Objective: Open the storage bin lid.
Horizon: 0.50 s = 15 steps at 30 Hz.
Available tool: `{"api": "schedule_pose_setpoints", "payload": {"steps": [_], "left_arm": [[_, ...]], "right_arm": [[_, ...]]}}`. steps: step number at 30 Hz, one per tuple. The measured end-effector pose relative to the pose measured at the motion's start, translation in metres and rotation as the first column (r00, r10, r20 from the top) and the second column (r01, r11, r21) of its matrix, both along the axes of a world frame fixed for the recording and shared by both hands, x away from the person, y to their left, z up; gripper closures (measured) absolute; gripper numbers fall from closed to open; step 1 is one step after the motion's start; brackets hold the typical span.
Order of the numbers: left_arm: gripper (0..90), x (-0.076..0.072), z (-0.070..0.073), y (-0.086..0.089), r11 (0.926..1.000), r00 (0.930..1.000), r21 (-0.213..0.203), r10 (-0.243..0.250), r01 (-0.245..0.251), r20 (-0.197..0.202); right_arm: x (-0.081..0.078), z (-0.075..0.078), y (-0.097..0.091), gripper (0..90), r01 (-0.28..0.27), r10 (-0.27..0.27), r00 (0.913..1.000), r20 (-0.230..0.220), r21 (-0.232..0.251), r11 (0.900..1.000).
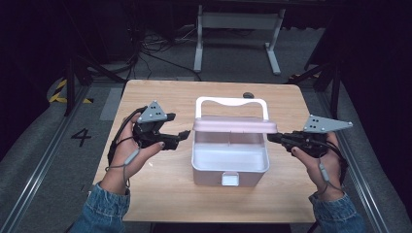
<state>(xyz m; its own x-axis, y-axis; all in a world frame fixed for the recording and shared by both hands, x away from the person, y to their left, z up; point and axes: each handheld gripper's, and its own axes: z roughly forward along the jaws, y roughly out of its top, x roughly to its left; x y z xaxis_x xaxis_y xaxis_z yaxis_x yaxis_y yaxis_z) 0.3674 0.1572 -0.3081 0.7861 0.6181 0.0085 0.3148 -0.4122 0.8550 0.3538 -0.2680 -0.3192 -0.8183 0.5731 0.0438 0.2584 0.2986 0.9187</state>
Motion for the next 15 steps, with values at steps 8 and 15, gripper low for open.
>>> {"api": "schedule_pose_setpoints", "payload": {"steps": [8, 15], "left_arm": [[26.3, -0.001, -0.006, -0.010, 0.9997, 1.0000, -0.023, -0.009, 0.009, -0.002], [24.7, 0.002, -0.007, -0.026, 0.9985, 0.9996, -0.048, -0.024, 0.025, 0.017]], "right_arm": [[0.002, 0.001, -0.001, 90.0, 0.012, -0.012, 0.9998, 0.014, 0.023, 0.9997], [0.003, 0.001, -0.003, 90.0, 0.019, -0.020, 0.9996, 0.021, 0.038, 0.9991]]}}
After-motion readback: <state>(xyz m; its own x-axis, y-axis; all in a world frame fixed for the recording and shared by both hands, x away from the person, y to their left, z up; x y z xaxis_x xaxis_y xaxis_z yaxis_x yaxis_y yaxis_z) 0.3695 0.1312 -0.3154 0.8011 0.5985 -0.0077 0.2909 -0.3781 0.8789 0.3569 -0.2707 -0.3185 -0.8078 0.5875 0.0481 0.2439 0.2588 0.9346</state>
